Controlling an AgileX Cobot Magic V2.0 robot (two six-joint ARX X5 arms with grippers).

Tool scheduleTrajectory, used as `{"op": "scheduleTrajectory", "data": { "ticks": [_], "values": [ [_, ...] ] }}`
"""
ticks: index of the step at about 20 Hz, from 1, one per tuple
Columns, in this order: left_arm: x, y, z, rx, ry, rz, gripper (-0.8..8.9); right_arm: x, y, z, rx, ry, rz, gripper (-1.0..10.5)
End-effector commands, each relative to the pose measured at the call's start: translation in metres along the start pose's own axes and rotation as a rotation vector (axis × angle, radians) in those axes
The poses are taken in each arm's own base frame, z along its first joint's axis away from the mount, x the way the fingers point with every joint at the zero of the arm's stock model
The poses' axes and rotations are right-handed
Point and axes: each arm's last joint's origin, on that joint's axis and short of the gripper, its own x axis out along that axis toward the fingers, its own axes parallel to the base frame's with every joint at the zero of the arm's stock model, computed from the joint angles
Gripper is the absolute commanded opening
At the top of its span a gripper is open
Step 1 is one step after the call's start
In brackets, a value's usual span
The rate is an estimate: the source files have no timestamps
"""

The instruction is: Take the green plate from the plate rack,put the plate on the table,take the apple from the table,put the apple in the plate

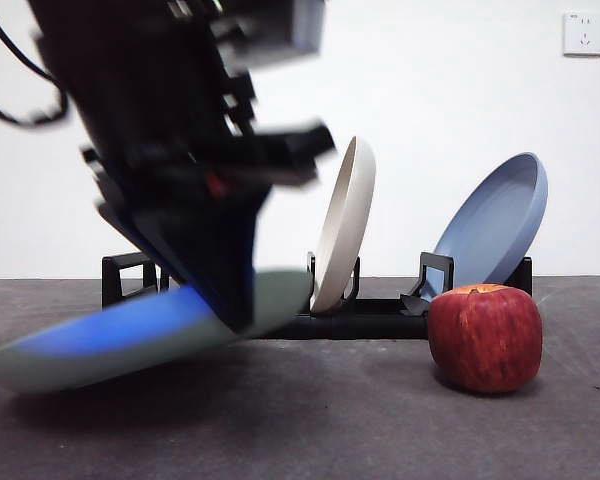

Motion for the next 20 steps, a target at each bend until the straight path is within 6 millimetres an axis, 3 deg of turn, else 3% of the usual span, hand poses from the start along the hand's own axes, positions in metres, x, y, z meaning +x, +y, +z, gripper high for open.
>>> {"op": "scheduleTrajectory", "data": {
  "ticks": [1,6,16,20],
  "values": [
    [0.028,-0.001,-0.007,-0.028,0.103,-0.085,-0.10,-0.001,0.001,0.001,-0.010,-0.005,0.002,5.9],
    [0.056,-0.008,-0.014,-0.023,0.209,-0.159,-0.09,-0.001,0.001,0.001,-0.011,-0.005,0.001,5.9],
    [0.058,-0.006,-0.015,-0.035,0.217,-0.154,0.11,-0.001,0.001,0.001,-0.011,-0.004,0.002,5.9],
    [0.058,-0.004,-0.015,-0.064,0.226,-0.148,1.97,-0.001,0.001,0.001,-0.010,-0.004,0.002,5.9]
  ]
}}
